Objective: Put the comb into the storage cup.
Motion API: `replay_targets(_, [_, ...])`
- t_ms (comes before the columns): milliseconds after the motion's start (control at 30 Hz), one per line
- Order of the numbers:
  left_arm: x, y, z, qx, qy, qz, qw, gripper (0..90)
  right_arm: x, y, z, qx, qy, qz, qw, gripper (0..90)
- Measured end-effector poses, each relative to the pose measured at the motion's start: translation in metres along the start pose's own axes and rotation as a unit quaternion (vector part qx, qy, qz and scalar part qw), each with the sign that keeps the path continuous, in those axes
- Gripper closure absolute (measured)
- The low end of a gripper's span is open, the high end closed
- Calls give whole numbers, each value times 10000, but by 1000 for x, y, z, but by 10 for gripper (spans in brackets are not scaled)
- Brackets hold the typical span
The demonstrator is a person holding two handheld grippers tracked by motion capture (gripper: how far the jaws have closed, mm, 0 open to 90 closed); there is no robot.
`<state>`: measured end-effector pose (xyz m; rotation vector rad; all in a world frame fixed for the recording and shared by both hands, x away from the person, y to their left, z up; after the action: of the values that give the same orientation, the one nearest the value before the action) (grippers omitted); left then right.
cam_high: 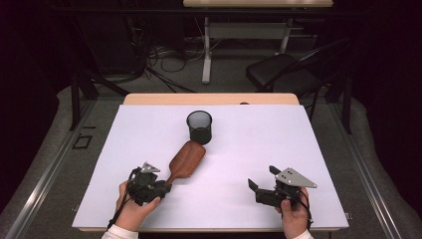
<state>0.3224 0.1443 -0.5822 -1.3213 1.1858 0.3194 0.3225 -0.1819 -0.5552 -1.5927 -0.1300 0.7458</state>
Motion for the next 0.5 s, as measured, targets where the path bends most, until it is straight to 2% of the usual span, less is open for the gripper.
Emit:
replay_targets(200, [-2,-2,1,1,-63,-90,9999,593,1,0,0,-1,-2,-5,10000,119])
replay_targets(400, [-3,-4,5,-28,-64,-201,9998,456,1,0,1,15,-13,12,10000,119])
replay_targets(500, [-4,-5,7,32,-128,-256,9996,405,1,1,1,12,-18,29,10000,119])
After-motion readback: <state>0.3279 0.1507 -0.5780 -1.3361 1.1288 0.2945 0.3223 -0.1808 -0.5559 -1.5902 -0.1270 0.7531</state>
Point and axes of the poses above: each handheld gripper's, and its own axes: x roughly forward along the jaws, y roughly out of its underside, z roughly to its left, the point moved 8 cm from there along x, roughly forward along the jaws, and after that the axes turned 3 degrees about -x, right-handed, at the moved point
